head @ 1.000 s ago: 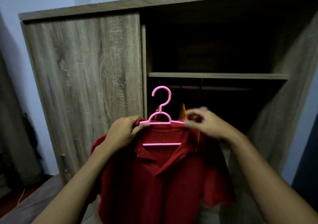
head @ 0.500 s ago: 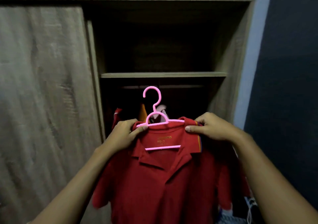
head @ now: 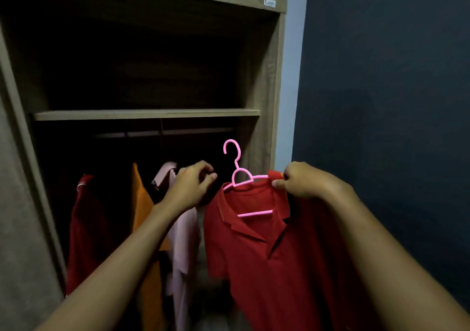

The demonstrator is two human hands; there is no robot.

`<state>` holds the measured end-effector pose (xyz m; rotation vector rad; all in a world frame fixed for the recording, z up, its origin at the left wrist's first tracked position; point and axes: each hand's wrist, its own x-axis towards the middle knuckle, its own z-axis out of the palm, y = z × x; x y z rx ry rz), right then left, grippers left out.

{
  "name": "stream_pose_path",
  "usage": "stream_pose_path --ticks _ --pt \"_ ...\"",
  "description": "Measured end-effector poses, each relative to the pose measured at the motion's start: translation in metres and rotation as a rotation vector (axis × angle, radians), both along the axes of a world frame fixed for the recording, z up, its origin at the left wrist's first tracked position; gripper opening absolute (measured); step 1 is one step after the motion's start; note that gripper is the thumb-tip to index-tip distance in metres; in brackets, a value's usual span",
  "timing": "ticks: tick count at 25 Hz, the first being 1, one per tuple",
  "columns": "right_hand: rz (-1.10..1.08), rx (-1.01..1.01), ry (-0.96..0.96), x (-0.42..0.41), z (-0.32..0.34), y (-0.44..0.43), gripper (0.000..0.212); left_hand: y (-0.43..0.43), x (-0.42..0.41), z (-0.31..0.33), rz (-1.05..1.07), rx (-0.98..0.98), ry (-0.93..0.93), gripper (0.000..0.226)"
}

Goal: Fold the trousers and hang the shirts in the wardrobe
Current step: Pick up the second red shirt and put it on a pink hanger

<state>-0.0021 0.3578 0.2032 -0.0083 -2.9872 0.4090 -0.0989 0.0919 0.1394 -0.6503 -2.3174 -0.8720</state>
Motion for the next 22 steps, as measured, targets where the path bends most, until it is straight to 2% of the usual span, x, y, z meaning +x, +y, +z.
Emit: stream_pose_path --ticks 4,9,12,18,22 --pt "-0.049 -0.107 0.072 -0.038 -0.020 -0.016 0.032 -0.010 -0.014 0.026 0.173 0.062 0.209 0.035" --pt "0.018 -0.440 0.114 -0.113 -0.046 -0.050 0.031 -0.019 -0.042 0.040 0.366 -0.014 0.375 0.051" --pt "0.057 -0.521 0.140 -0.163 -0.057 -0.071 0.026 -0.019 -0.068 0.046 0.451 -0.090 0.417 0.057" --pt "0.031 -0.590 0.184 -0.238 -0.064 -0.092 0.034 -0.034 -0.118 0.049 0.622 -0.137 0.472 0.061" --pt "0.014 -0.643 0.177 -0.277 -0.073 -0.092 0.034 -0.040 -0.136 0.045 0.676 -0.151 0.586 0.060"
